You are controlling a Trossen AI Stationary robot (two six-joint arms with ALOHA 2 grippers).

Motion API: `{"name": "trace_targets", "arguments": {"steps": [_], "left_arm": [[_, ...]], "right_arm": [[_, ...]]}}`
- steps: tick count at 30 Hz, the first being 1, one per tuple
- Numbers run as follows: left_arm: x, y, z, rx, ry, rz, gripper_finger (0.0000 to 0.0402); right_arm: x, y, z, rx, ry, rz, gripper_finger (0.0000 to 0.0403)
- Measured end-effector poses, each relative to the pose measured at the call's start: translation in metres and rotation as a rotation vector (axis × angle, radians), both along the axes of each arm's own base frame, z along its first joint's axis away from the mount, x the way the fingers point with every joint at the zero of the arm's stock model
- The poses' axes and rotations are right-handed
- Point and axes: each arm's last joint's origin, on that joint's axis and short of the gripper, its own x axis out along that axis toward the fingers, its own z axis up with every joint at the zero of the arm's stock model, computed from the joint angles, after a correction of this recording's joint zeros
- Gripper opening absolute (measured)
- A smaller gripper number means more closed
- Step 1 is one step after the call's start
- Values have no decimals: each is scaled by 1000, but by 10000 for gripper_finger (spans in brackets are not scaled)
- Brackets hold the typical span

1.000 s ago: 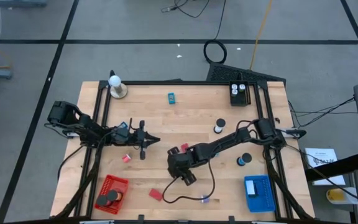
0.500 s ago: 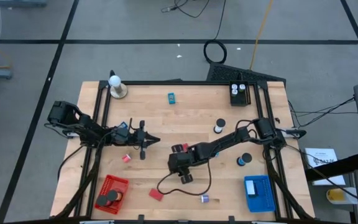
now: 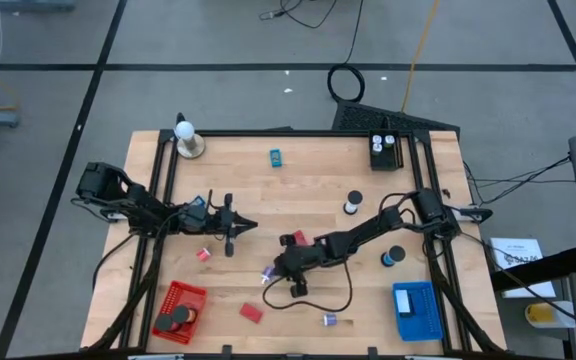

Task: Pick & Place Office items
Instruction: Put the violet charger adapter into the black bin

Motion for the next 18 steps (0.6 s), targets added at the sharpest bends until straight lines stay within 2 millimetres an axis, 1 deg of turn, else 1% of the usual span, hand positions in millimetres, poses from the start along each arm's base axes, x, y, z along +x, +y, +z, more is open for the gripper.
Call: {"name": "trace_targets", "arguments": {"steps": [5,8,11,13,16,18], "left_arm": [[0,0,0,0,0,1,28],[0,0,0,0,0,1,28],[0,0,0,0,0,1,28],[1,0,0,0,-2,1,28],[1,0,1,0,-4,1,28],[1,0,1,0,-5,1,28]], "right_arm": [[-4,-3,-2,31,-18,-45,33],[-7,-4,6,14,-6,-55,46],[-11,-5,13,-26,13,-36,80],[-16,-6,25,-51,26,-18,111],[-13,-10,49,-50,-64,29,160],[-13,-13,54,-28,-73,99,192]]}}
